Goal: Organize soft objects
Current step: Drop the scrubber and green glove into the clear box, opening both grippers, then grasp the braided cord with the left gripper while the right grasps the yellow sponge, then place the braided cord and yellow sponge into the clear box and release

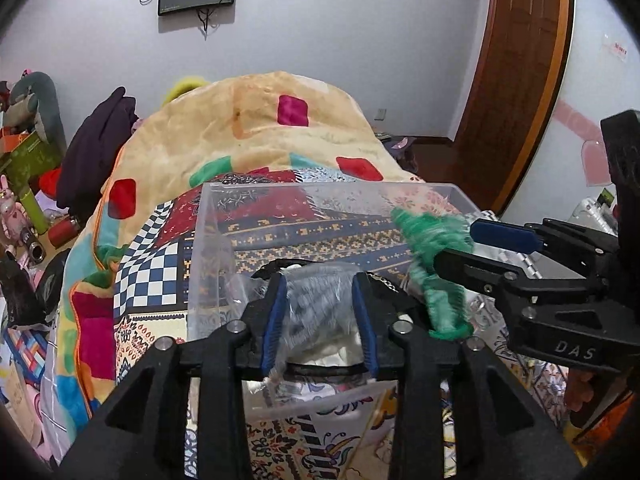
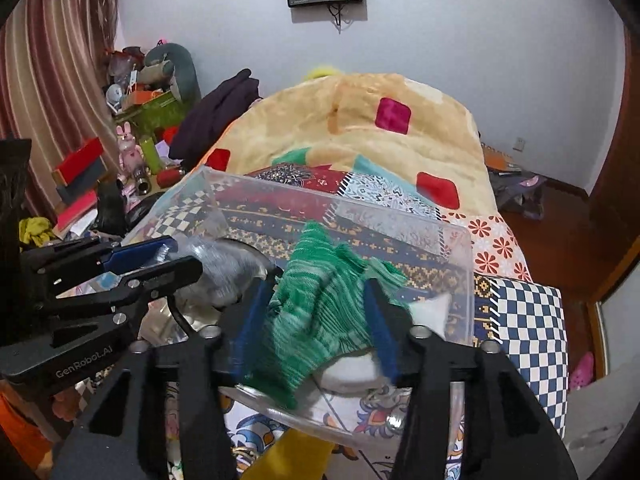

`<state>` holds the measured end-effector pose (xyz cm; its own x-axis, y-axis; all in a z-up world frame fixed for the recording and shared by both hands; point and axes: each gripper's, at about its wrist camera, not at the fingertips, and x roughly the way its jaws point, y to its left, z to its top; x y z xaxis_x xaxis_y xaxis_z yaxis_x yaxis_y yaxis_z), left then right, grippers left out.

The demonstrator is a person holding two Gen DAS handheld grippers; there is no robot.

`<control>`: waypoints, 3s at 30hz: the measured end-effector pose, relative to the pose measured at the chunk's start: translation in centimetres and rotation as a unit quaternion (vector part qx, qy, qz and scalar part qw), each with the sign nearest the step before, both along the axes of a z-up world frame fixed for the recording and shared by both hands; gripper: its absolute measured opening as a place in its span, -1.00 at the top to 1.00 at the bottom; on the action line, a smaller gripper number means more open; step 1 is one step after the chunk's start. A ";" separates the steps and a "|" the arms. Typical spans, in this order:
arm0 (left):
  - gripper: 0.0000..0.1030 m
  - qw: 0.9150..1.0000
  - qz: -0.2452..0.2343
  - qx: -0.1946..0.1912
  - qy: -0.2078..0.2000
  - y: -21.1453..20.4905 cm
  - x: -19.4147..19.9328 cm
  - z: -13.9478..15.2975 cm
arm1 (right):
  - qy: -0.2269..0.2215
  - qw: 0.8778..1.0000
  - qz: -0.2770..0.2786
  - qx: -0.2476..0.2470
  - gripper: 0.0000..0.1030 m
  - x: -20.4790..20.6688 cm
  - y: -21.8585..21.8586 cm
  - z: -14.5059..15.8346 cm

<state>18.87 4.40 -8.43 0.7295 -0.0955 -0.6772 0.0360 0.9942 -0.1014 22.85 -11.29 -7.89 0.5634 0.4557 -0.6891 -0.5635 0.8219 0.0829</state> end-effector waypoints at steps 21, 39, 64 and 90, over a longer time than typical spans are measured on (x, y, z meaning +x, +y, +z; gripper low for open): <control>-0.87 0.996 0.018 0.044 -0.074 -0.1 -9.8 4.6 | -0.071 0.997 0.001 0.035 -0.67 -7.3 -4.6 4.4; -0.89 0.995 0.079 0.031 0.048 2.6 -10.7 -4.9 | 0.052 0.999 -0.001 0.002 -0.64 -7.0 -4.9 -4.4; 0.55 0.997 0.066 0.023 0.026 2.8 -12.0 -4.7 | 0.030 0.999 0.027 0.030 0.33 -9.0 -4.6 -2.5; 0.55 0.996 0.010 0.002 -0.085 0.0 -6.5 5.4 | -0.095 0.994 -0.006 0.058 0.33 -6.1 -4.5 4.3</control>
